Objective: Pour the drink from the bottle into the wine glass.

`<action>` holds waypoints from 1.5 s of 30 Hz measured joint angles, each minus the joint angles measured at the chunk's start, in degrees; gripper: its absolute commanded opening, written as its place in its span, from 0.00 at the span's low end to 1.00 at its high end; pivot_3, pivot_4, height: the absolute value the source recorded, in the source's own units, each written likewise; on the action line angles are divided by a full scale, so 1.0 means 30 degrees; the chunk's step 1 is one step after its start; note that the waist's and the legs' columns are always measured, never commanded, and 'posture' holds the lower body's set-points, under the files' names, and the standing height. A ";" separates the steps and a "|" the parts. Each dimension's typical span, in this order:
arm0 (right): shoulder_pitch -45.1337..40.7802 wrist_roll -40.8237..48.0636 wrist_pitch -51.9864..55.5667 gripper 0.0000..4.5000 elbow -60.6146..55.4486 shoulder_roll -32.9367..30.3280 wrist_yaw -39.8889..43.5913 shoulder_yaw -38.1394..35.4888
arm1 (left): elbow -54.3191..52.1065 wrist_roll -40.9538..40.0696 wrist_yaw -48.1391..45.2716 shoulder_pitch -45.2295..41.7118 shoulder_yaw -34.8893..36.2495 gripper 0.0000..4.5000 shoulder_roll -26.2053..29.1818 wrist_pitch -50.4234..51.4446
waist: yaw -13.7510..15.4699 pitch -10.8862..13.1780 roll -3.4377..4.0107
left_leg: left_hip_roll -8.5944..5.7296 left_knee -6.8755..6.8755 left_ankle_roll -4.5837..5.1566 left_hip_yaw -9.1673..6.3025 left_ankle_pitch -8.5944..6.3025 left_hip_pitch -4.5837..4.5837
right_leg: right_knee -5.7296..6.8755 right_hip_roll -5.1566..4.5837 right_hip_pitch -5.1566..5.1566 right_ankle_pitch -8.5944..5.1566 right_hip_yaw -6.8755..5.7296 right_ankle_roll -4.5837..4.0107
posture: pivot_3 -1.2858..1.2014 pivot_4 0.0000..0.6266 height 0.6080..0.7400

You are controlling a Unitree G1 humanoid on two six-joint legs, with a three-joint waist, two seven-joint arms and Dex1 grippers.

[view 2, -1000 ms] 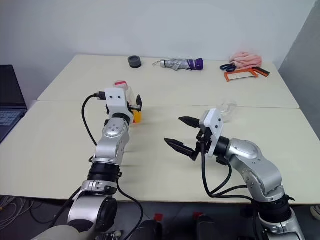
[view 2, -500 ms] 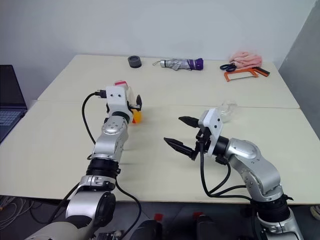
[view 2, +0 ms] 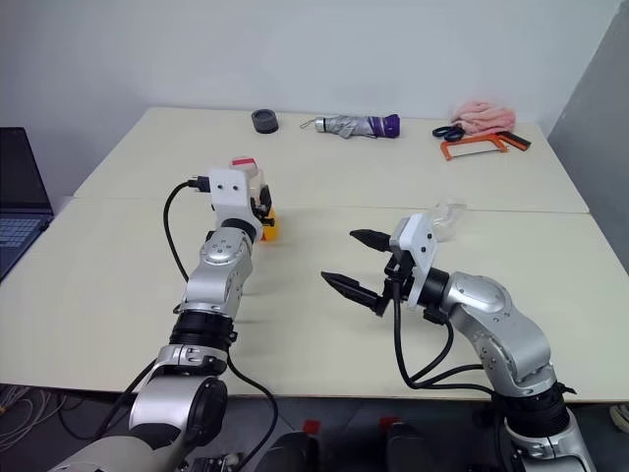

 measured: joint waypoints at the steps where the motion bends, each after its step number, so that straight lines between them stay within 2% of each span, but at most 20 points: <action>1: 0.0000 -0.0001 -0.0005 1.00 0.0000 0.0009 0.0006 0.0000 | -0.0028 0.0000 -0.0076 0.0014 -0.0004 0.43 0.0000 -0.0003 | -0.0001 0.0000 0.0000 | -0.0001 0.0000 0.0000 0.0000 0.0000 0.0000 | 0.0000 0.0000 0.0000 0.0000 -0.0001 0.0001 | 0.52 0.24 1.00; 8: -0.0001 -0.0091 -0.0094 1.00 0.0003 0.0037 0.0105 0.0013 | -0.0773 -0.0188 -0.0350 0.0577 -0.0016 0.43 -0.0158 -0.0020 | 0.0001 0.0000 0.0001 | 0.0004 0.0000 -0.0001 -0.0003 0.0001 -0.0001 | 0.0000 -0.0005 -0.0002 0.0000 0.0001 0.0000 | 0.52 0.24 1.00; 16: 0.0000 -0.0133 -0.0114 1.00 0.0005 0.0042 0.0146 0.0172 | -0.1878 -0.0858 -0.1027 0.1004 -0.0019 1.00 -0.0362 -0.0088 | -0.0001 0.0000 0.0000 | 0.0003 0.0000 -0.0002 -0.0001 0.0001 0.0001 | 0.0000 -0.0008 0.0000 0.0001 0.0002 0.0000 | 0.52 0.24 1.00; 31: 0.0001 -0.0267 -0.0117 1.00 0.0006 0.0095 0.0155 0.0190 | -0.2086 -0.0800 -0.1028 0.0999 -0.0113 1.00 -0.0186 -0.0074 | -0.0003 0.0000 0.0001 | 0.0001 0.0001 -0.0001 -0.0002 0.0000 0.0000 | 0.0001 -0.0008 0.0000 0.0001 0.0000 0.0000 | 0.52 0.24 1.00; 34: 0.0001 -0.0268 -0.0117 1.00 0.0006 0.0112 0.0155 0.0189 | -0.2085 -0.0781 -0.0990 0.0998 -0.0116 0.87 -0.0184 -0.0016 | -0.0002 0.0000 0.0001 | 0.0001 0.0001 -0.0001 -0.0002 0.0000 0.0000 | 0.0001 -0.0007 0.0000 0.0001 0.0001 0.0000 | 0.52 0.24 1.00; 40: 0.0002 -0.0270 -0.0118 1.00 0.0005 0.0120 0.0158 0.0189 | -0.2061 -0.0718 -0.1006 0.0992 -0.0117 0.46 -0.0165 0.0002 | -0.0002 0.0000 0.0000 | 0.0000 0.0001 0.0000 -0.0002 0.0000 -0.0001 | 0.0001 -0.0007 0.0000 0.0001 -0.0001 0.0000 | 0.52 0.24 1.00; 45: 0.0001 -0.0276 -0.0121 1.00 0.0008 0.0185 0.0155 0.0189 | -0.2026 -0.0758 -0.1290 0.0993 -0.0112 0.45 -0.0130 0.0000 | -0.0003 0.0000 0.0000 | 0.0000 0.0001 -0.0002 -0.0001 0.0001 -0.0001 | 0.0001 -0.0007 -0.0001 0.0001 -0.0002 0.0000 | 0.52 0.24 1.00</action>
